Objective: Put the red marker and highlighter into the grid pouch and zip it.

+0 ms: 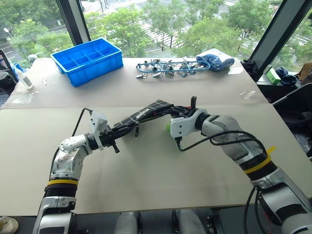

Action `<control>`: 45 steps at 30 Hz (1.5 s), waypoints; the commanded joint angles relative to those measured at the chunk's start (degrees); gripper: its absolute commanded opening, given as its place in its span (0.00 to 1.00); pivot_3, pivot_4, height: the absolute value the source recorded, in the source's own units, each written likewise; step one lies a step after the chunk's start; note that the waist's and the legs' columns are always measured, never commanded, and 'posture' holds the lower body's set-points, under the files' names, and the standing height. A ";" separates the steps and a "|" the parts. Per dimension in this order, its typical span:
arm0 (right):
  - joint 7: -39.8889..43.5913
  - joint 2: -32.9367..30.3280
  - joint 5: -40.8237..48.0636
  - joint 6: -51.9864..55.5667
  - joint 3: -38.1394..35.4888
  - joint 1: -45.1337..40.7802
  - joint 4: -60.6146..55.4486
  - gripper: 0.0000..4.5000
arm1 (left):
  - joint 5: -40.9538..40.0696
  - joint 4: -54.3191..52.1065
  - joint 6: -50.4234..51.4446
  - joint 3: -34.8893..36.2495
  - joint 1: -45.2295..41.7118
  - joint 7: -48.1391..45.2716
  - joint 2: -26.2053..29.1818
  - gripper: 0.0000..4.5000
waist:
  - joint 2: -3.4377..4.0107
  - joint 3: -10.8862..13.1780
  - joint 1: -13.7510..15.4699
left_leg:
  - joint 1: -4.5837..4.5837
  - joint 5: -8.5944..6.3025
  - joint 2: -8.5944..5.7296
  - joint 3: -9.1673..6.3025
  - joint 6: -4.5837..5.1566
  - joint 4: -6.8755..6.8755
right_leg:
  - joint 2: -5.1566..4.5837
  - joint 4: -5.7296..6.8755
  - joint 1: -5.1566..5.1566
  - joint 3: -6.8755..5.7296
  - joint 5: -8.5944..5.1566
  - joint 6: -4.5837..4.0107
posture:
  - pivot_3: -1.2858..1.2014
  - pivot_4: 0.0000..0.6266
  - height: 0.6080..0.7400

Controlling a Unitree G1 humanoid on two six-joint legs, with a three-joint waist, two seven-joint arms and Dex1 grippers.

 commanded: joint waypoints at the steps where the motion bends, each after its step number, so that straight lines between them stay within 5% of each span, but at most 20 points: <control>1: -1.98 1.97 -3.36 -3.57 2.14 -1.89 1.83 0.10 | -1.11 -1.37 -0.17 0.25 -1.38 -0.55 0.50 0.00 | 0.00 0.00 -0.01 | 0.00 0.01 -0.01 0.01 -0.02 0.00 | -0.01 0.00 0.00 0.01 0.00 0.00 | 0.52 0.24 1.00; 11: -5.04 5.84 -6.18 -11.21 4.89 -5.37 10.99 0.10 | -1.23 -1.70 -0.03 0.26 -1.45 -0.44 0.38 0.00 | 0.01 0.01 -0.05 | 0.01 0.13 -0.01 0.03 -0.22 0.00 | 0.00 0.03 0.00 0.00 0.00 0.00 | 0.52 0.24 1.00; 26: -0.01 11.60 4.19 -8.62 -0.33 -4.97 12.21 0.10 | -1.41 -1.91 0.05 0.25 -1.40 -0.23 -0.17 0.00 | 0.04 0.02 -0.05 | 0.01 0.14 0.01 0.02 -0.25 0.00 | 0.00 0.15 0.03 -0.03 0.01 -0.01 | 0.52 0.24 1.00; 28: 2.69 10.92 6.76 -7.22 -1.59 -4.59 11.77 0.32 | -1.36 -1.85 -0.03 0.22 -1.41 -0.26 -0.21 0.00 | 0.04 0.02 -0.10 | 0.01 0.15 0.02 0.02 -0.25 -0.01 | 0.01 0.15 0.02 -0.02 0.00 -0.01 | 0.52 0.24 1.00; 33: 5.66 8.30 9.04 -3.85 -5.11 -5.22 10.24 0.67 | -1.28 -1.98 0.01 0.16 -1.24 -0.20 -0.27 0.00 | 0.04 0.02 0.00 | 0.01 0.14 0.01 0.02 -0.25 -0.01 | -0.01 0.14 0.03 -0.02 0.01 0.00 | 0.52 0.24 1.00; 39: 16.24 2.53 24.87 2.07 -13.78 -1.41 -1.68 0.67 | -1.35 -2.51 -0.02 0.32 -0.51 0.04 -0.09 0.00 | 0.05 0.03 0.15 | 0.00 0.02 0.01 -0.02 -0.04 -0.01 | -0.02 0.12 0.05 -0.03 0.01 0.00 | 0.52 0.24 1.00; 45: 26.33 -2.88 46.21 33.77 -24.12 6.77 -19.87 0.67 | -1.40 -3.01 0.01 0.50 0.01 0.26 0.08 0.00 | 0.05 0.03 0.22 | 0.03 -0.07 0.05 -0.09 0.11 -0.02 | -0.02 0.12 0.13 -0.05 0.01 -0.01 | 0.52 0.24 1.00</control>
